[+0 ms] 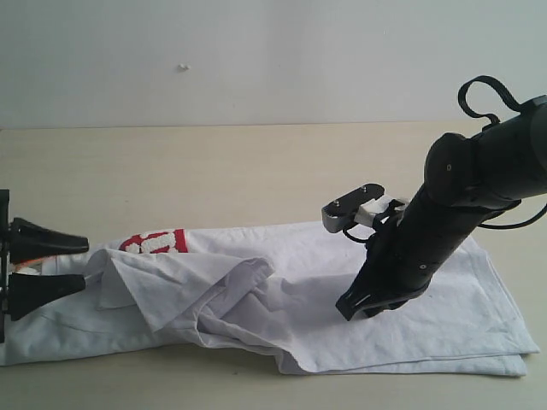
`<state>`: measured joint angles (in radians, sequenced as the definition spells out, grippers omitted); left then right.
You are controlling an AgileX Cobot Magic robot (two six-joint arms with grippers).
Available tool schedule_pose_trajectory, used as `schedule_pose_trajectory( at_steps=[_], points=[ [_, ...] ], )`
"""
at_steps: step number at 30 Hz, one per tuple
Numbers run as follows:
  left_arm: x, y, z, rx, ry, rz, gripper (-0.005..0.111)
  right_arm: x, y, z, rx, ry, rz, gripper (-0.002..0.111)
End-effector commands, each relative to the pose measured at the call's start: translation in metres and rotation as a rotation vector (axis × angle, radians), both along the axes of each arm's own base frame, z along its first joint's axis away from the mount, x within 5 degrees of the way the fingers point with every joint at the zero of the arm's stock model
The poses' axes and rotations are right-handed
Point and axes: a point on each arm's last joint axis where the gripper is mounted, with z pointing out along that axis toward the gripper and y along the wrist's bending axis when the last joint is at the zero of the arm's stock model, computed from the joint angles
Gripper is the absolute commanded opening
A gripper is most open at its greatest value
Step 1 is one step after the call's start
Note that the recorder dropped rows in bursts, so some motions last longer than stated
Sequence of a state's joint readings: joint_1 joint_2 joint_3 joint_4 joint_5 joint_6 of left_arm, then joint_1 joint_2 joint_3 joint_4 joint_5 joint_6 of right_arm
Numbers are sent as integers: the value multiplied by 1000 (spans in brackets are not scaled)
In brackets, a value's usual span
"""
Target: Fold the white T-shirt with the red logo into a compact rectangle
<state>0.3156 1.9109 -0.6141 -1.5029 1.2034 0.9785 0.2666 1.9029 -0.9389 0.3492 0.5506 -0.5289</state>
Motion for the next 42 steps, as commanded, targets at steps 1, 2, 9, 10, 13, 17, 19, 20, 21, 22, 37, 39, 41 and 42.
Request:
schedule_pose_trajectory(
  at_steps=[1,2,9,10,13,17,19,20,21,22,37,39,41,42],
  points=[
    [-13,-2,0,46,-6,-158,31,-3,0,-3,-3,30,7,0],
    [-14,-2,-1,48,-12,-163,30,-3,0,-3,-3,30,7,0],
    [-11,-6,-8,127,-142,-63,49,-4,0,-3,-3,46,10,0],
    [-9,-7,-8,148,-169,-60,49,-4,0,-3,-3,46,10,0],
    [-2,-12,-11,223,-226,-33,49,-4,0,-3,-3,46,10,0],
    [2,-25,-17,330,-280,-62,49,-4,0,-3,-3,46,10,0],
    [3,-29,-20,384,-301,-81,49,-4,0,-3,-3,46,10,0],
    [3,-32,-21,409,-307,-97,49,-4,0,-3,-3,46,10,0],
    [3,-34,-23,430,-316,-115,49,-4,0,-3,-3,46,10,0],
    [3,-36,-23,443,-325,-130,49,-4,0,-3,-1,46,8,0],
    [21,-71,1,306,-497,-235,44,-3,0,-3,4,36,-1,0],
    [28,-71,6,300,-522,-230,44,-3,0,-3,4,36,-1,0],
    [37,-70,10,316,-529,-213,45,-3,0,-3,4,39,-1,0],
    [41,-70,11,330,-540,-208,45,-3,0,-3,4,39,-1,0]
  ],
)
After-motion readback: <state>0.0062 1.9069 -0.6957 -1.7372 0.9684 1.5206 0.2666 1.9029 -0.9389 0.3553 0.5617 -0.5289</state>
